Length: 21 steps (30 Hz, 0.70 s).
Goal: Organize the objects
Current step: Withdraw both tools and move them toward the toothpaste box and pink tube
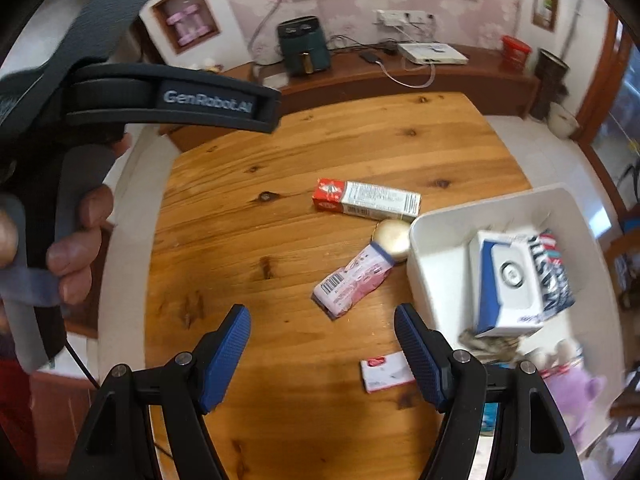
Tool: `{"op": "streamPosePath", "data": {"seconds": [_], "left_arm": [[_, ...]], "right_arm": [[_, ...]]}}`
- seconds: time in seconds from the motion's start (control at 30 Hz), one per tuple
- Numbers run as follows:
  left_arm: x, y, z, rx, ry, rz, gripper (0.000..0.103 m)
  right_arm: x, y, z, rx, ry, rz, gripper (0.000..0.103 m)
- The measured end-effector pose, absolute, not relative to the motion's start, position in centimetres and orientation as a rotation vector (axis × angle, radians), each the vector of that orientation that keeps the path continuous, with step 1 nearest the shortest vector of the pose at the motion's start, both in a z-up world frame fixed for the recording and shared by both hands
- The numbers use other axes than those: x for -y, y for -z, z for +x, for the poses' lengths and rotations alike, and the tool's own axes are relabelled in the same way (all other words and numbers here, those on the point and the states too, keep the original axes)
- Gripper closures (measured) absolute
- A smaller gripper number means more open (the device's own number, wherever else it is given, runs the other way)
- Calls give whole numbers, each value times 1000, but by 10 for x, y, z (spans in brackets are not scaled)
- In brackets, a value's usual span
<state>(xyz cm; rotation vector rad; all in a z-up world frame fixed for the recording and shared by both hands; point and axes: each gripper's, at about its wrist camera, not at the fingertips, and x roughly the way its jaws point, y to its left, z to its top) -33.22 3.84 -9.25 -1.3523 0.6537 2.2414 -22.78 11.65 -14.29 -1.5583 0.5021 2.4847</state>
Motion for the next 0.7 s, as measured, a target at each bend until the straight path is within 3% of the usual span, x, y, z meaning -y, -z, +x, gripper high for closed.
{"op": "streamPosePath", "data": {"seconds": [0.37,0.7], "left_arm": [[-75,196,-352,-997,-1833,-1315,16],[-115,228,-361,-1130,-1680,-1235,16]], "right_arm": [[-115,219,-251,-671,-2284,-1487,28],[-123,255,-263,-683,-2204,-1419,28]]}}
